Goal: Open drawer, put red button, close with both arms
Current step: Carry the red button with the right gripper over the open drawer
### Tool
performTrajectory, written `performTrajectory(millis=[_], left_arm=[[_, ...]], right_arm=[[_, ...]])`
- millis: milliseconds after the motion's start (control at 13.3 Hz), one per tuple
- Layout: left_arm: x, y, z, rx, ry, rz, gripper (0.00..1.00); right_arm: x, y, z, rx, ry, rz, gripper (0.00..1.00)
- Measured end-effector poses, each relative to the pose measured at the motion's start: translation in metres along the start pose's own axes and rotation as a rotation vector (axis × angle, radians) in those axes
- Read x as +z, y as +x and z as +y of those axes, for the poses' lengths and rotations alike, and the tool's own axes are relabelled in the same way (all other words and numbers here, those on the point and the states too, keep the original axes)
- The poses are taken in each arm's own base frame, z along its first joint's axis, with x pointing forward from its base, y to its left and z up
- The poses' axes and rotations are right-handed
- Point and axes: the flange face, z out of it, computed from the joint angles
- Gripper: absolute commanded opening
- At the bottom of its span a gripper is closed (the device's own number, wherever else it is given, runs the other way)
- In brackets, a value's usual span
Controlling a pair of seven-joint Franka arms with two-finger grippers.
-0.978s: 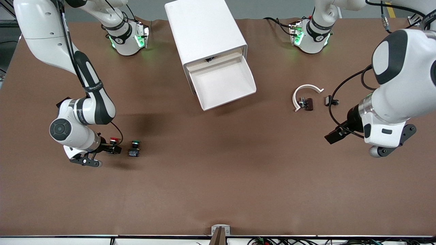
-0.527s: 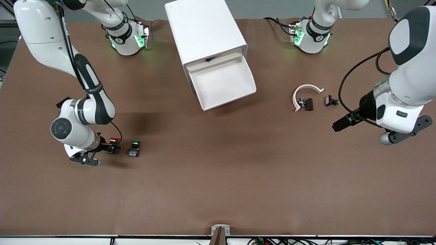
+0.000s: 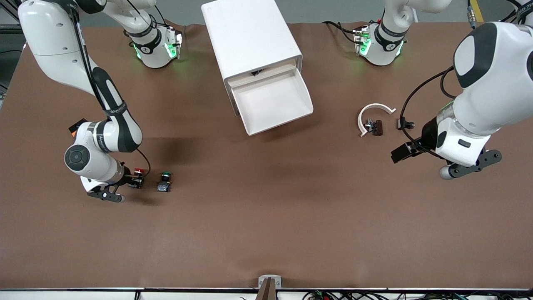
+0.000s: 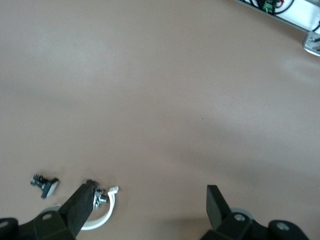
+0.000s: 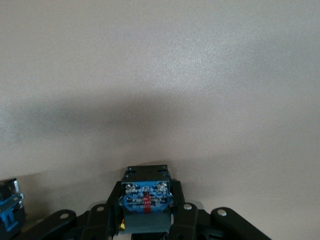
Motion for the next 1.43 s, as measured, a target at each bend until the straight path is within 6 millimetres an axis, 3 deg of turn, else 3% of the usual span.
performTrajectory(millis=[151,301,452,602,753,978,1204,1430], left_arm=[[0.014,0.003,-0.003,0.026,-0.003,0.01,1.0],[0.021,0.003,-0.002,0.034,-0.004,0.011,1.0],[0.019,0.002,-0.001,0.037,-0.009,0.016,1.0],[0.01,0.0,-0.002,0.038,-0.019,0.026,1.0],[0.001,-0.003,-0.003,0.041,-0.029,0.034,1.0],[0.001,-0.01,0.002,0.055,-0.034,0.027,1.0],[-0.001,-0.015,0.004,0.061,-0.038,0.021,1.0],[-0.004,-0.02,-0.006,0.117,-0.043,0.011,1.0]], right_arm=[[-0.005,0.002,-0.004,0.026,-0.003,-0.016,0.0],[-0.036,0.009,-0.022,0.074,-0.022,-0.077,0.0],[-0.098,0.015,-0.058,0.137,-0.06,-0.145,0.0],[-0.166,0.005,-0.103,0.214,-0.086,-0.184,0.0],[-0.217,-0.023,-0.153,0.297,-0.059,-0.212,0.0],[-0.264,-0.087,-0.234,0.394,-0.033,-0.234,0.0],[-0.28,-0.161,-0.318,0.451,-0.034,-0.234,0.0],[-0.285,-0.229,-0.379,0.387,-0.03,-0.208,0.0]])
